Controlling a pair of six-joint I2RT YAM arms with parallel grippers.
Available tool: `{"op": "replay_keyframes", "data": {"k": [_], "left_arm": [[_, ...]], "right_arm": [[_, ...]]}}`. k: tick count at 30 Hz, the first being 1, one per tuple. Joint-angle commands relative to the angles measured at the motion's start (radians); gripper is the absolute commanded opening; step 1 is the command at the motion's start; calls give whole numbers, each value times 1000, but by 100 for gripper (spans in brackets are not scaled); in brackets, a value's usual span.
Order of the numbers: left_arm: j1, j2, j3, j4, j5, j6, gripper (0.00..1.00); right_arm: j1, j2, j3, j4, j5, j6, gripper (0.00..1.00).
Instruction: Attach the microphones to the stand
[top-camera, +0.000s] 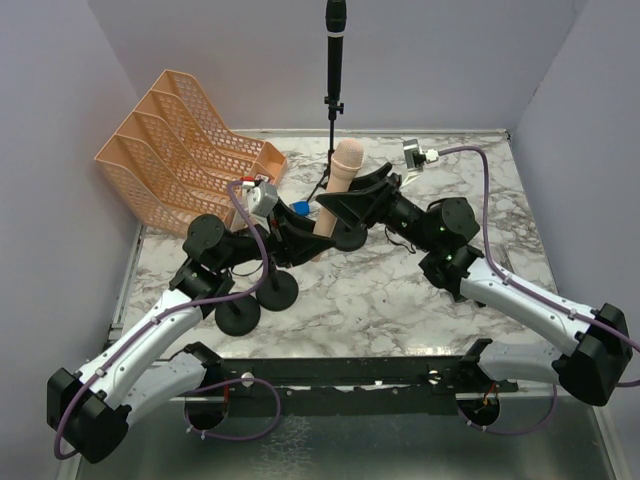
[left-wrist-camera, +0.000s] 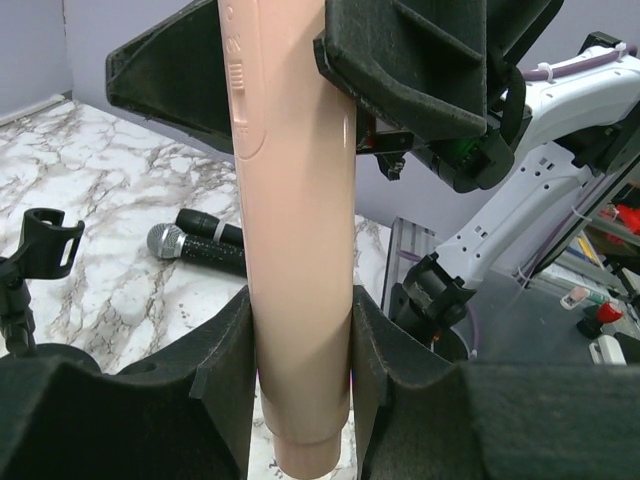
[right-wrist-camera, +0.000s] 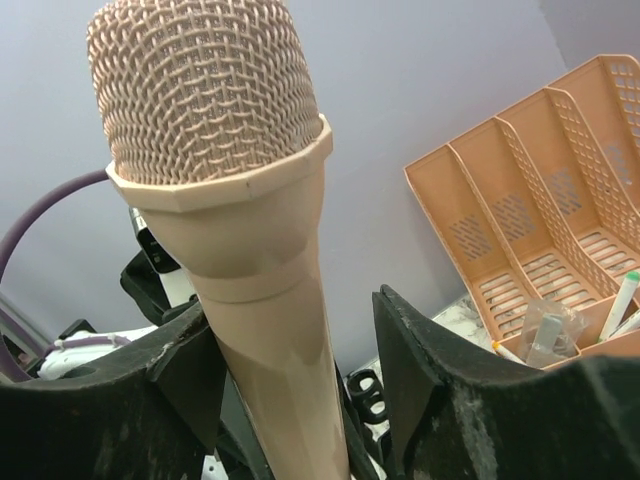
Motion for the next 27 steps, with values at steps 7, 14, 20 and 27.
{"op": "replay_keyframes", "data": {"k": [7, 14, 20, 27], "left_arm": [[-4, -23, -15, 23, 81, 47, 0], [-5, -1, -9, 22, 118, 48, 0], [-5, 14, -11, 12, 23, 73, 65], [-5, 77, 34, -75, -246, 132, 82]], "right_arm": [[-2, -36, 11, 17, 53, 3, 48], [-2, -34, 3, 47, 82, -19, 23], [-2, -63, -21, -5, 245, -147, 1], [-2, -140, -48, -133, 621, -372, 1]]}}
